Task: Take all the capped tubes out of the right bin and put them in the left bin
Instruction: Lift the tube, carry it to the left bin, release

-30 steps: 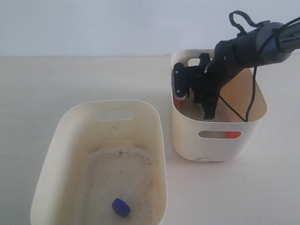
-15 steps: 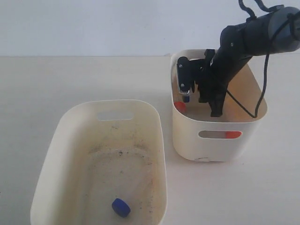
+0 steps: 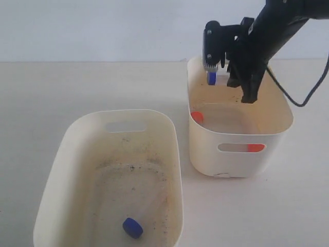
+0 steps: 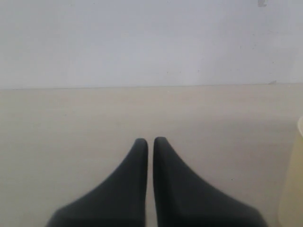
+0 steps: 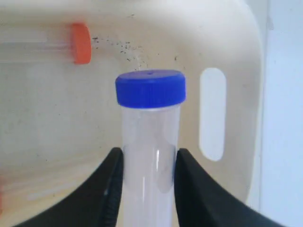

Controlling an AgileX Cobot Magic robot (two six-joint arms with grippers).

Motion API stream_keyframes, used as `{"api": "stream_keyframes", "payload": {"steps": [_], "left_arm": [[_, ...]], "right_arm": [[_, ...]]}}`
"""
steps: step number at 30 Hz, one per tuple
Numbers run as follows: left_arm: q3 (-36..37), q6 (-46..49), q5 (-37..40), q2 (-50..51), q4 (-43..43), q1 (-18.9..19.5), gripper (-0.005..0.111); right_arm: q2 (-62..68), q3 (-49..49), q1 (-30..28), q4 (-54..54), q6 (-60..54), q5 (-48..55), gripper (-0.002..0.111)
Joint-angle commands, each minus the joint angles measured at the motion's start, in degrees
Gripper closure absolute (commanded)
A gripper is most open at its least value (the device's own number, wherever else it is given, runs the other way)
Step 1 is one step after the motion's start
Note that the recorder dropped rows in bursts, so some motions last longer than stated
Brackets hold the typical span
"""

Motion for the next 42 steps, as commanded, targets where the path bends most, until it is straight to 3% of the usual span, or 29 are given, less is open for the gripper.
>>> {"api": "stream_keyframes", "payload": {"steps": [1,5,20,28,34,37,42], "left_arm": [[-0.2,-0.5,-0.4,0.0,-0.4,0.0,0.102],[-0.2,-0.5,-0.4,0.0,-0.4,0.0,0.102],[-0.2,-0.5,-0.4,0.0,-0.4,0.0,0.102],[-0.2,-0.5,-0.4,0.0,-0.4,0.0,0.102],[-0.2,-0.5,-0.4,0.0,-0.4,0.0,0.102],[-0.2,-0.5,-0.4,0.0,-0.4,0.0,0.102],[-0.2,-0.5,-0.4,0.0,-0.4,0.0,0.102]], "right_arm": [[-6.6,0.3,0.0,2.1,4.9,5.6,0.108],[-11.2,0.3,0.0,8.8,9.1,10.5,0.108],[-20.0,0.3,0.0,63.1,15.8,32.0,0.108],[-19.5,1.1,6.3,65.7,15.8,32.0,0.108],[-19.4,7.1,15.0,64.8,15.9,19.6,0.108],[-19.4,14.1,19.2,64.7,15.8,3.9,0.108],[-19.4,21.0,21.0,64.8,15.8,-4.4,0.108]]}}
